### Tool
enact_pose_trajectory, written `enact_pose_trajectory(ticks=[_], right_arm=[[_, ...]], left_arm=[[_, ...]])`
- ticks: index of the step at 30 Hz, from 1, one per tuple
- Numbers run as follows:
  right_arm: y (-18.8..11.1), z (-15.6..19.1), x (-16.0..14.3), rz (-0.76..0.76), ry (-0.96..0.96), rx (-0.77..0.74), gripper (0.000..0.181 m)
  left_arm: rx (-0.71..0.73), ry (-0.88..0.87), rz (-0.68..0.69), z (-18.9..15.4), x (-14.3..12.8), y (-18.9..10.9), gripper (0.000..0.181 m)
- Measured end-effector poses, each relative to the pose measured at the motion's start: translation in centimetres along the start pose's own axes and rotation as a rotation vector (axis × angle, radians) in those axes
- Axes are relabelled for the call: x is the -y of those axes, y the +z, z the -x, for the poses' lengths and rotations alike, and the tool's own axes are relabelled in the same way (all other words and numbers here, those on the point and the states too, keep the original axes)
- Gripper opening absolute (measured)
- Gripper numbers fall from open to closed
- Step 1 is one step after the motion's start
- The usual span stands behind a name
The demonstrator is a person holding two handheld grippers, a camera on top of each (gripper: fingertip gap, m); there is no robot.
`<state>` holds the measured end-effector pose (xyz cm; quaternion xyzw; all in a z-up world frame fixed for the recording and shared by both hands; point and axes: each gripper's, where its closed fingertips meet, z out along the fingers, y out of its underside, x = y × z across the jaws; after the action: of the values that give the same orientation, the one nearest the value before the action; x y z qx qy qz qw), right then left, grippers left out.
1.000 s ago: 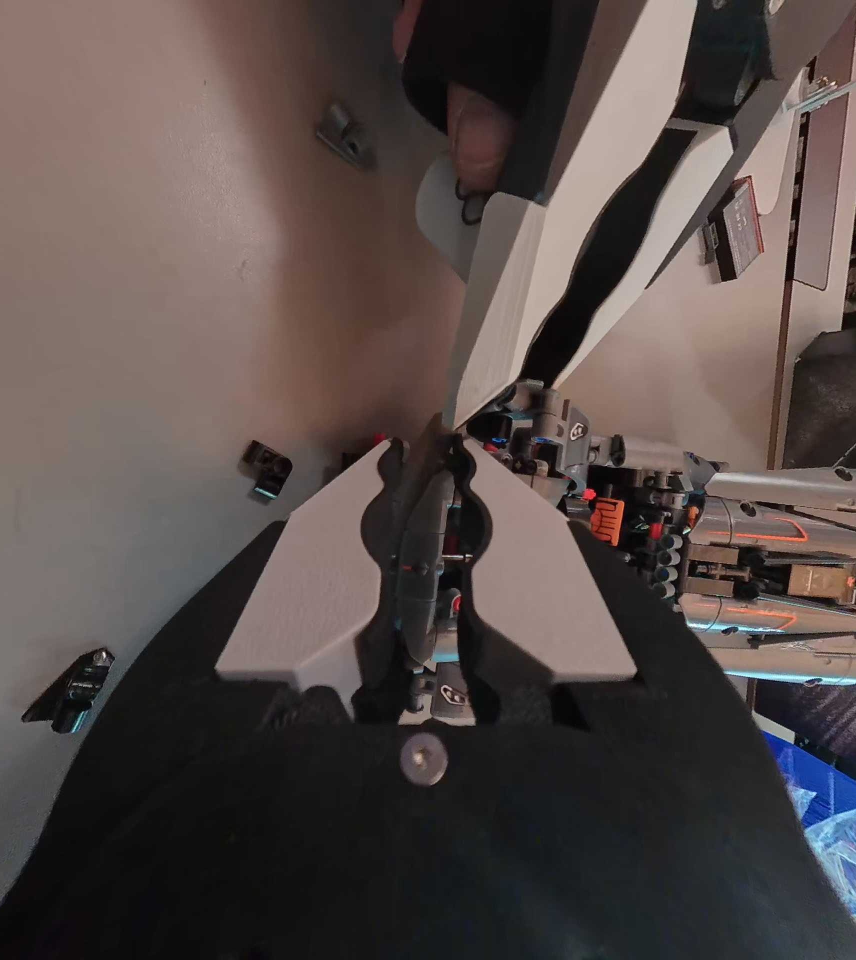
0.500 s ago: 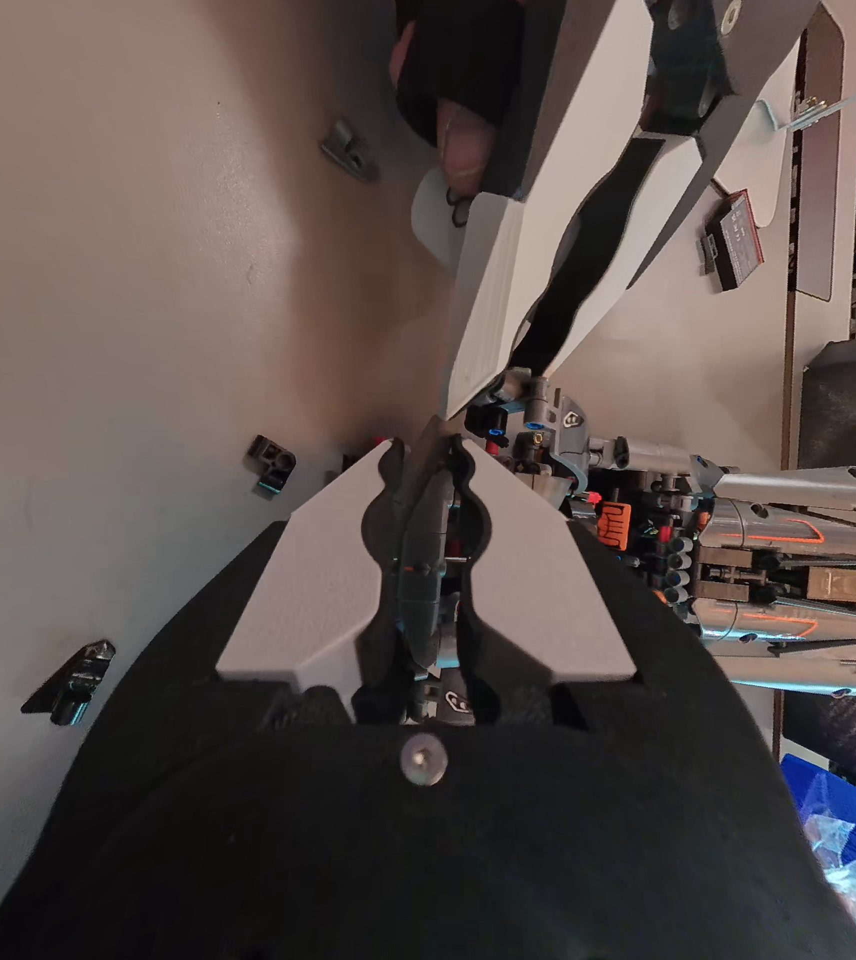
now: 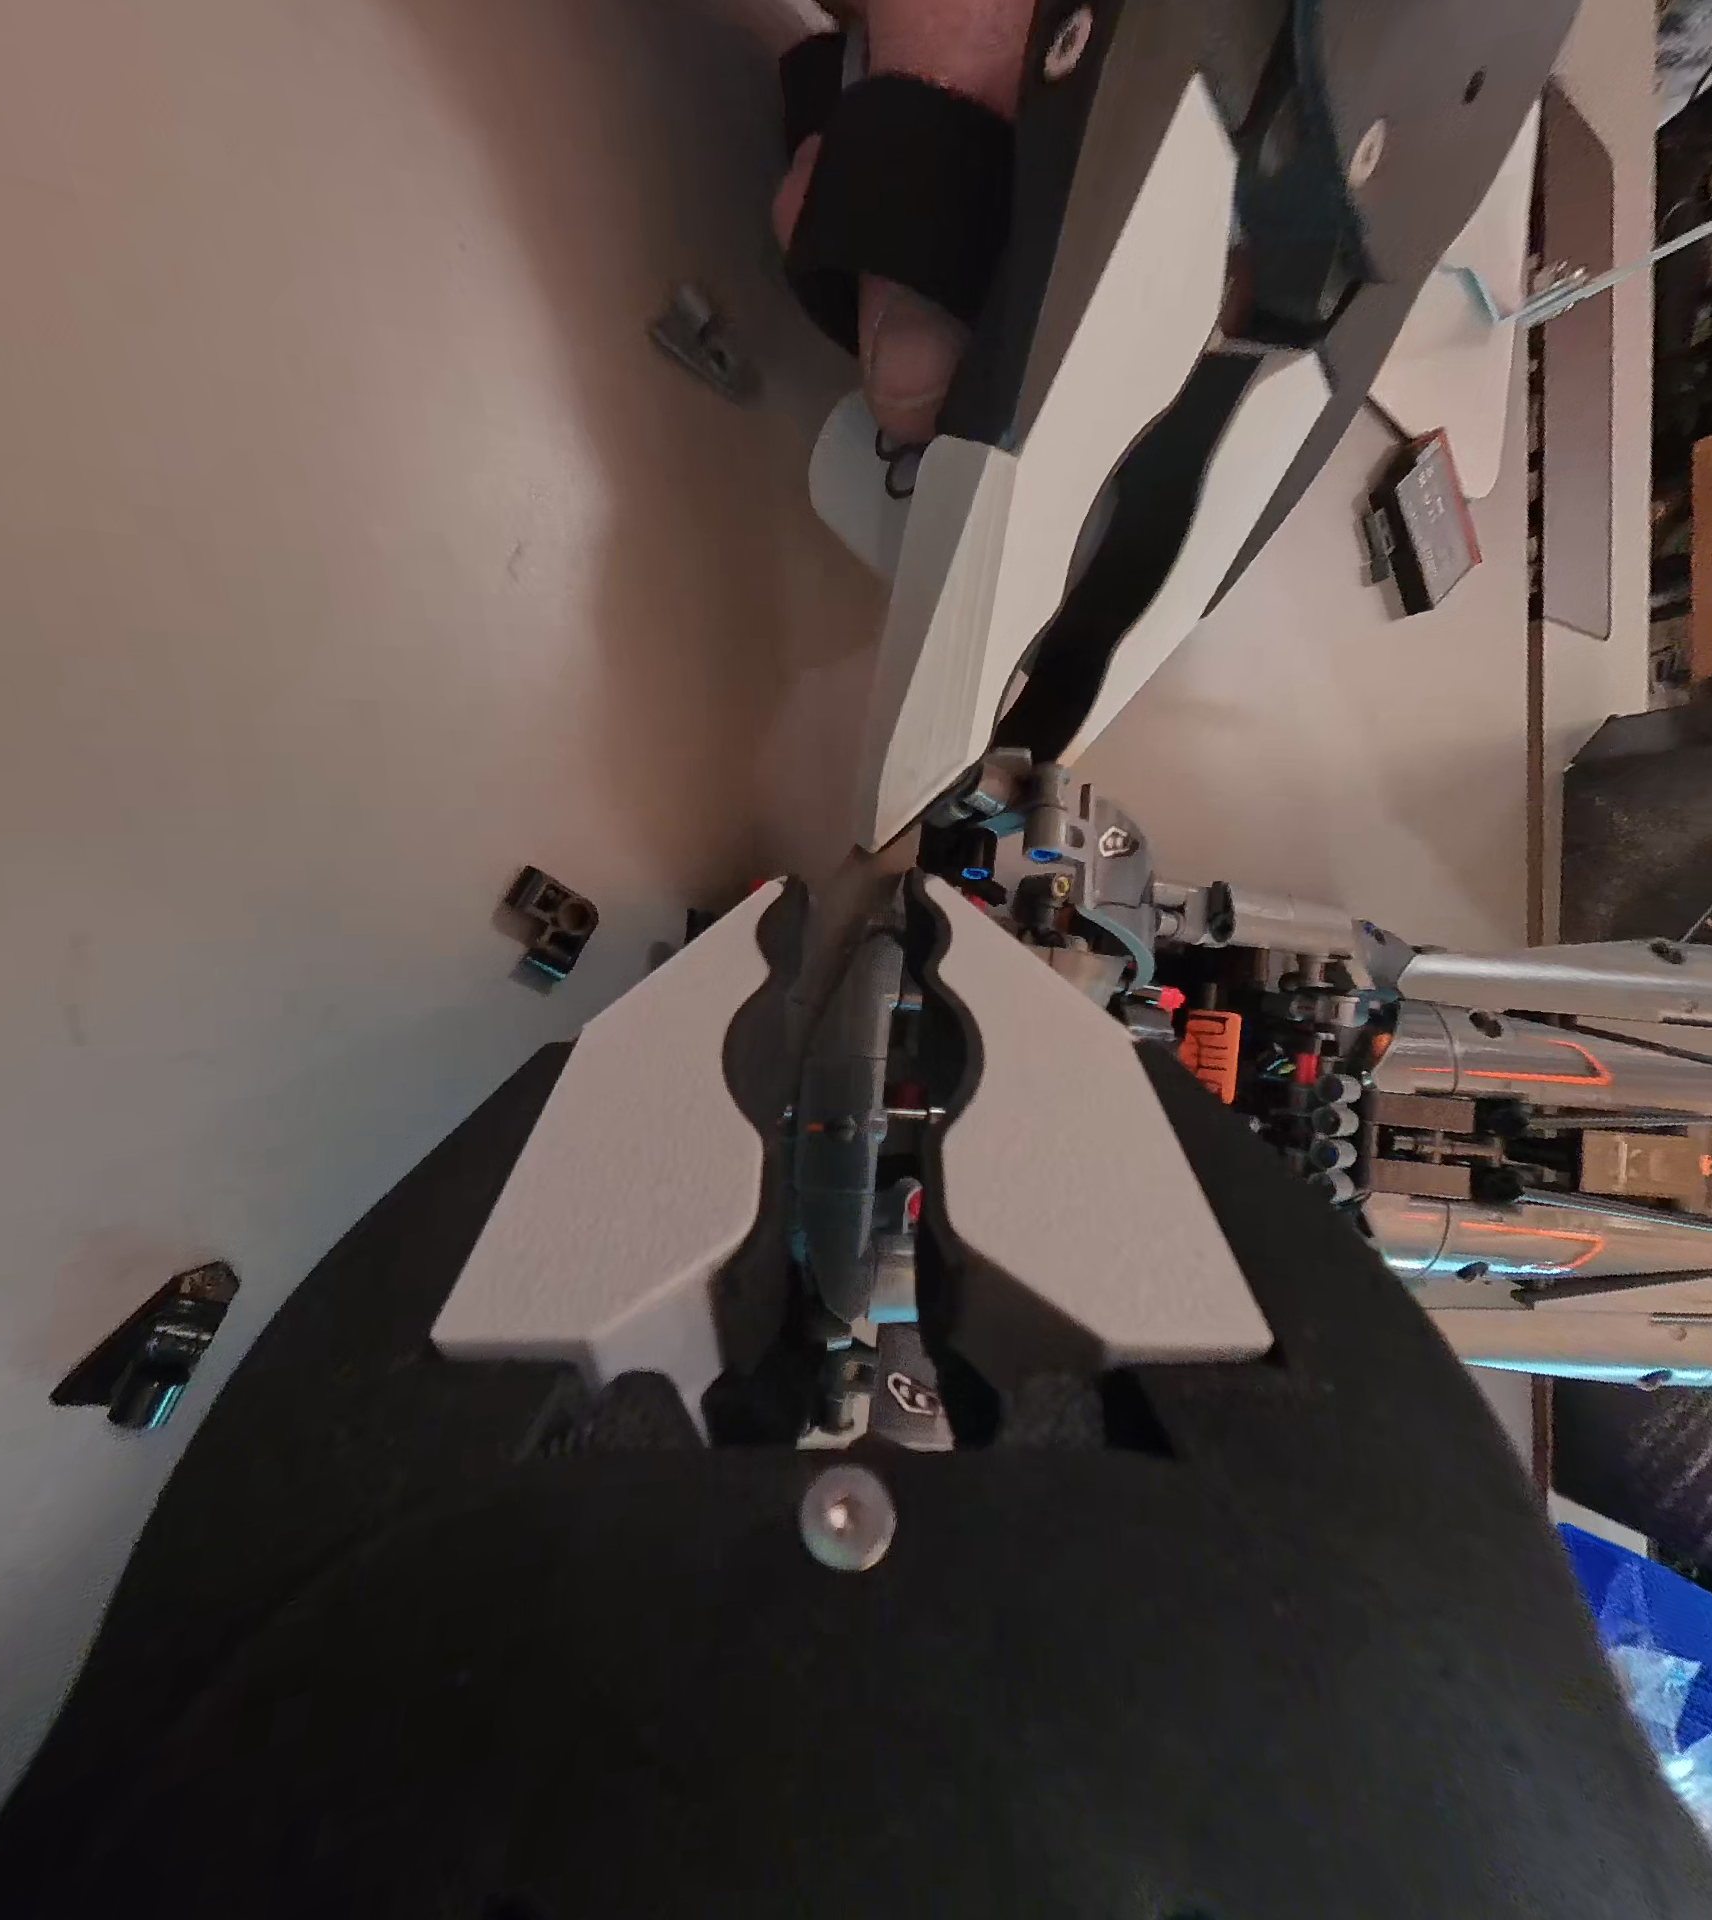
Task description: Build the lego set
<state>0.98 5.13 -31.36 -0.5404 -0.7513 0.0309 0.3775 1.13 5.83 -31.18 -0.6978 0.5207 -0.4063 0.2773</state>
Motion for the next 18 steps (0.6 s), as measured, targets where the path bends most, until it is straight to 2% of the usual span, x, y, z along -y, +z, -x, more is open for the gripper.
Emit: enact_pose_trajectory(ticks=[4, 8, 13, 18], right_arm=[[-1.6, -0.6, 1.2, -0.061, -0.007, -0.011, 0.021], [-2.9, -3.6, 2.1, -0.116, 0.051, -0.082, 0.012], [-1.0, -4.4, 1.3, -0.063, 0.016, -0.058, 0.004], [-1.0, -4.8, 1.2, -0.05, 0.008, -0.033, 0.0]], left_arm=[[-0.003, 0.001, -0.002, -0.1, 0.1, 0.0, 0.021], [-0.005, 0.001, 0.003, -0.1, 0.1, 0.1, 0.021], [0.008, 0.003, 0.02, 0.0, -0.1, 0.1, 0.021], [-0.002, 0.0, 0.018, -0.1, 0.0, 0.2, 0.021]])
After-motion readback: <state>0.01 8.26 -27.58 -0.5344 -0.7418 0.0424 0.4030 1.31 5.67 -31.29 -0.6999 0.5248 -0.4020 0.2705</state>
